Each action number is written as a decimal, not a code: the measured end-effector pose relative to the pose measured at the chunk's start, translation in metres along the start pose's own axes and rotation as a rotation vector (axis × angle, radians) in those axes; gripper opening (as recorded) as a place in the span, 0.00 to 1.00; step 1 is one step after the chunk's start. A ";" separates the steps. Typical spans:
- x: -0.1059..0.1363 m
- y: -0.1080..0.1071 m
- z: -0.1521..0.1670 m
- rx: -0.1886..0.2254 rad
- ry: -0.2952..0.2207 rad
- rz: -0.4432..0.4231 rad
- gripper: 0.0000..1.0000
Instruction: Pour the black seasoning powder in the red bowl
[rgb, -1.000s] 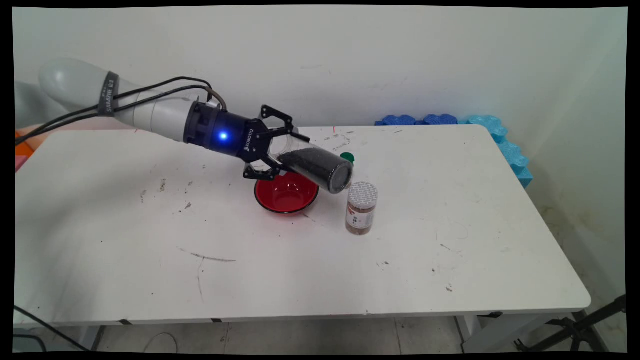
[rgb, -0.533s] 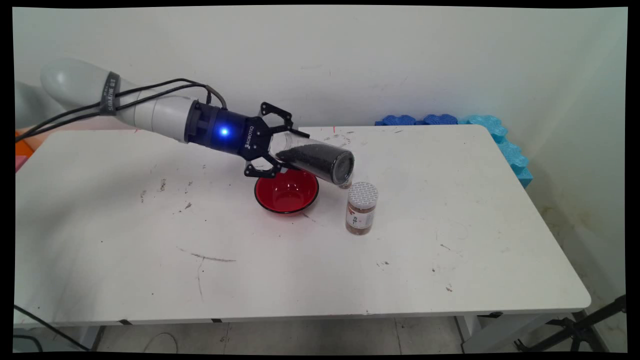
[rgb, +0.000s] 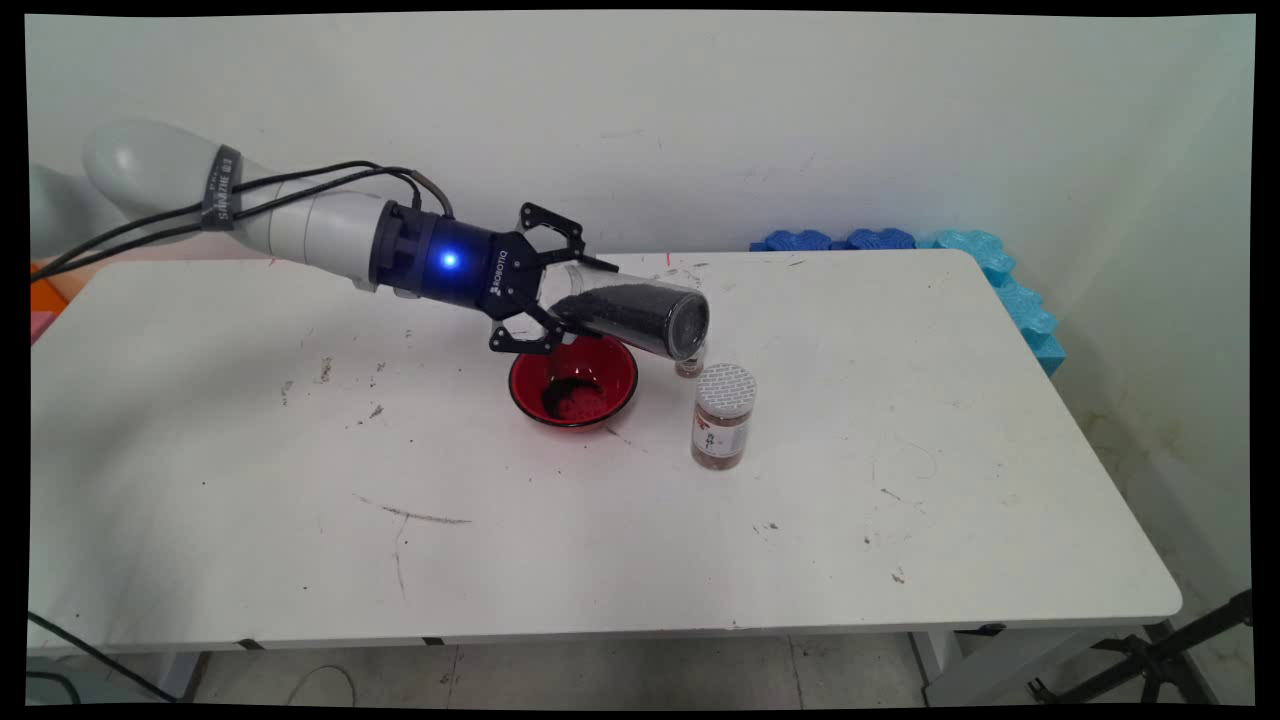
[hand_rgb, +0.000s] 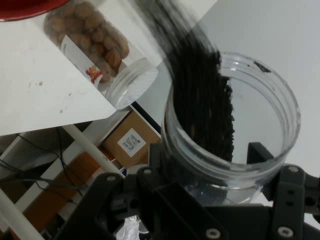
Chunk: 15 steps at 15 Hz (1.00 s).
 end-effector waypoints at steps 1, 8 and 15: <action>0.000 0.000 0.000 0.000 -0.001 -0.004 0.00; 0.000 -0.002 0.000 -0.002 -0.003 -0.028 0.00; -0.001 -0.005 0.001 -0.007 -0.010 -0.058 0.00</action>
